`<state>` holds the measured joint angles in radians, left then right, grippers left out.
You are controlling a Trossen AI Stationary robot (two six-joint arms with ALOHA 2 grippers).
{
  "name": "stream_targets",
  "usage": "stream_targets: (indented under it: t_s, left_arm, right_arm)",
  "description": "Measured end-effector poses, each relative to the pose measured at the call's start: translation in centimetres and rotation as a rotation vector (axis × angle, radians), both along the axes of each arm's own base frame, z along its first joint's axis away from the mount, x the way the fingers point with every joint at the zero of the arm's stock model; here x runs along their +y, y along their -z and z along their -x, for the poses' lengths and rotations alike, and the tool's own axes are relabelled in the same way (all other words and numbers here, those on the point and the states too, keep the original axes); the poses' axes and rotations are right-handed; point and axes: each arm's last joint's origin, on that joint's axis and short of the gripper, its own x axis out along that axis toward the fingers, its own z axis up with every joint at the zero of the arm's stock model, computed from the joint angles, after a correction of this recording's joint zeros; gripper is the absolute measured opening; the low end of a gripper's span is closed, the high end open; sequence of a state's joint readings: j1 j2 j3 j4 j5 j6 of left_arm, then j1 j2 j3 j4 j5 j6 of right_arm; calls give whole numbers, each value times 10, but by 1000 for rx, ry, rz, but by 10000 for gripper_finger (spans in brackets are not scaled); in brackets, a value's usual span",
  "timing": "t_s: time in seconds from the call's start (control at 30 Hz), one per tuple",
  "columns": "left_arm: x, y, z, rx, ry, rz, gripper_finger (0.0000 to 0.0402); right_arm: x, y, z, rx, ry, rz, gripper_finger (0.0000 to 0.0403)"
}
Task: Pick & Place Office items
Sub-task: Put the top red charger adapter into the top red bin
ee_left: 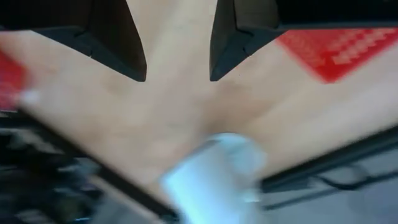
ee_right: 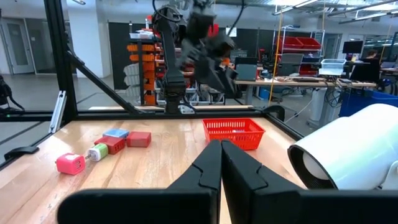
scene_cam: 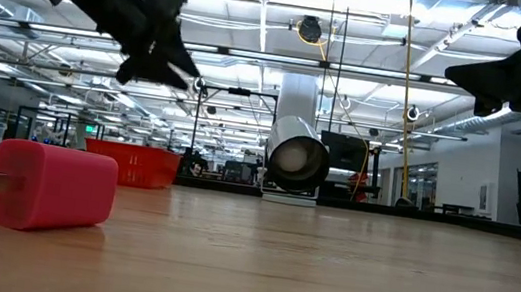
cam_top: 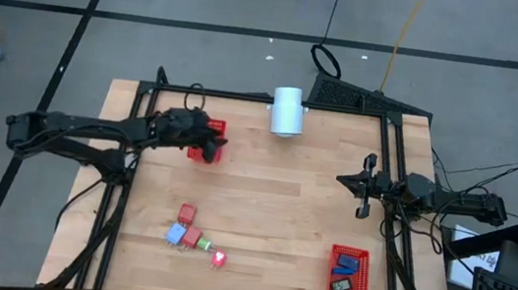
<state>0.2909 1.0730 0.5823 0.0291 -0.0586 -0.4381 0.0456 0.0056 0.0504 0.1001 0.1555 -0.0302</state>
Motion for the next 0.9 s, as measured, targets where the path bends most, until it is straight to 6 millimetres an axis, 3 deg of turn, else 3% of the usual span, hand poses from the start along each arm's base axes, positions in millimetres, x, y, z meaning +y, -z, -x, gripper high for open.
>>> stream_targets:
  t_s: [0.3, 0.5, 0.73, 0.9]
  left_arm:
    - [-42, -31, 5, -223, 424, 59, 148]
    - [-84, -32, 4, -236, 701, 46, 133]
    - [-135, -33, 1, -316, 847, -3, 127]
    - [-161, -28, 1, -327, 907, -35, 127]
  right_arm:
    - [0, 0, 0, 0, 0, 0, 0]
    - [0, 0, 0, 0, 0, 0, 0]
    - [0, 0, 0, 0, 0, 0, 0]
    - [0, 0, 0, 0, 0, 0, 0]
